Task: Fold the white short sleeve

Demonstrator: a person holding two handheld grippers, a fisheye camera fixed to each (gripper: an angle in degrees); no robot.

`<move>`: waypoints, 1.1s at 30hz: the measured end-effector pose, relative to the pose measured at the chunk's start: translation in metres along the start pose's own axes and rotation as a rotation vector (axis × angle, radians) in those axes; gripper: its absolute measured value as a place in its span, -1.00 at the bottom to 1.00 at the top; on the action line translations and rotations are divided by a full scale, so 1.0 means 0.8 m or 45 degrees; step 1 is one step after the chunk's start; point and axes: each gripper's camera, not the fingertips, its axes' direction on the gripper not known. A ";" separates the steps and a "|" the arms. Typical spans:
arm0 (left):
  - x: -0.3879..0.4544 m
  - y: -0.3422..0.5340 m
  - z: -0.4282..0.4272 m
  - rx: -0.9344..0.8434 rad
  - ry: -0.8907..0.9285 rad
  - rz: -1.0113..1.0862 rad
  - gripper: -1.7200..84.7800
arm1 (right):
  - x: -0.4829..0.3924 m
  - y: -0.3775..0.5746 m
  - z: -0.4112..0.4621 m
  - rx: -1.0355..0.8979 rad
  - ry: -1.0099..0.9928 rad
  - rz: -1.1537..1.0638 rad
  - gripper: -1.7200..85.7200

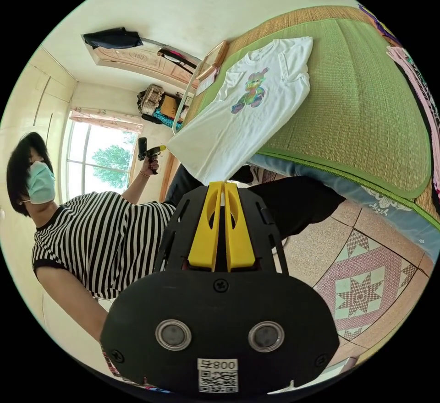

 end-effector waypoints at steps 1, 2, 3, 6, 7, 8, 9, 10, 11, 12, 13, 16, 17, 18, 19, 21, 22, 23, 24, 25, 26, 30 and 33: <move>0.002 0.005 -0.004 0.007 0.006 0.001 -0.96 | -0.001 0.006 -0.001 0.007 -0.013 0.000 -0.95; 0.005 0.015 -0.012 0.017 0.016 -0.002 -0.96 | -0.004 0.019 -0.004 0.017 -0.036 0.003 -0.95; 0.008 0.025 -0.019 0.026 0.029 -0.010 -0.96 | -0.006 0.032 -0.006 0.028 -0.053 0.008 -0.95; 0.010 0.050 -0.032 0.044 0.078 -0.045 -0.96 | -0.011 0.064 -0.010 0.058 -0.101 0.024 -0.95; 0.011 0.055 -0.034 0.048 0.085 -0.051 -0.96 | -0.012 0.070 -0.010 0.064 -0.109 0.027 -0.95; 0.012 0.062 -0.038 0.057 0.096 -0.062 -0.96 | -0.013 0.081 -0.012 0.078 -0.122 0.031 -0.95; 0.012 0.068 -0.042 0.070 0.105 -0.072 -0.96 | -0.014 0.090 -0.014 0.093 -0.131 0.038 -0.95; 0.011 0.070 -0.044 0.076 0.110 -0.079 -0.96 | -0.014 0.094 -0.015 0.102 -0.135 0.042 -0.95; 0.009 0.073 -0.048 0.091 0.126 -0.096 -0.96 | -0.012 0.101 -0.017 0.120 -0.143 0.053 -0.95; 0.005 0.075 -0.051 0.101 0.145 -0.112 -0.96 | -0.009 0.105 -0.020 0.144 -0.154 0.064 -0.95; 0.003 0.075 -0.052 0.109 0.153 -0.120 -0.96 | -0.007 0.106 -0.022 0.158 -0.163 0.067 -0.95; -0.002 0.067 -0.058 0.146 0.193 -0.138 -0.96 | -0.001 0.105 -0.031 0.228 -0.214 0.068 -0.95; -0.002 0.061 -0.061 0.152 0.198 -0.137 -0.96 | -0.002 0.102 -0.034 0.243 -0.216 0.057 -0.95; -0.001 0.053 -0.063 0.153 0.197 -0.134 -0.96 | -0.004 0.096 -0.038 0.252 -0.208 0.045 -0.95; -0.001 0.049 -0.064 0.154 0.194 -0.132 -0.96 | -0.005 0.093 -0.039 0.255 -0.203 0.038 -0.95; 0.000 0.030 -0.068 0.164 0.200 -0.128 -0.96 | -0.008 0.080 -0.045 0.265 -0.192 0.017 -0.95; 0.000 0.025 -0.069 0.168 0.202 -0.127 -0.96 | -0.009 0.076 -0.047 0.270 -0.189 0.012 -0.95; 0.000 0.014 -0.071 0.176 0.202 -0.126 -0.96 | -0.010 0.067 -0.050 0.280 -0.184 0.002 -0.95; -0.001 0.003 -0.073 0.182 0.208 -0.126 -0.96 | -0.011 0.058 -0.054 0.291 -0.182 -0.008 -0.95; -0.001 -0.004 -0.073 0.185 0.211 -0.124 -0.96 | -0.012 0.053 -0.056 0.297 -0.180 -0.014 -0.95; -0.002 -0.017 -0.074 0.193 0.212 -0.122 -0.96 | -0.013 0.041 -0.061 0.309 -0.170 -0.023 -0.95; -0.009 -0.071 -0.080 0.226 0.214 -0.129 -0.96 | -0.014 -0.009 -0.078 0.348 -0.135 -0.039 -0.95; -0.016 -0.116 -0.086 0.269 0.211 -0.135 -0.96 | -0.015 -0.054 -0.089 0.373 -0.109 -0.042 -0.95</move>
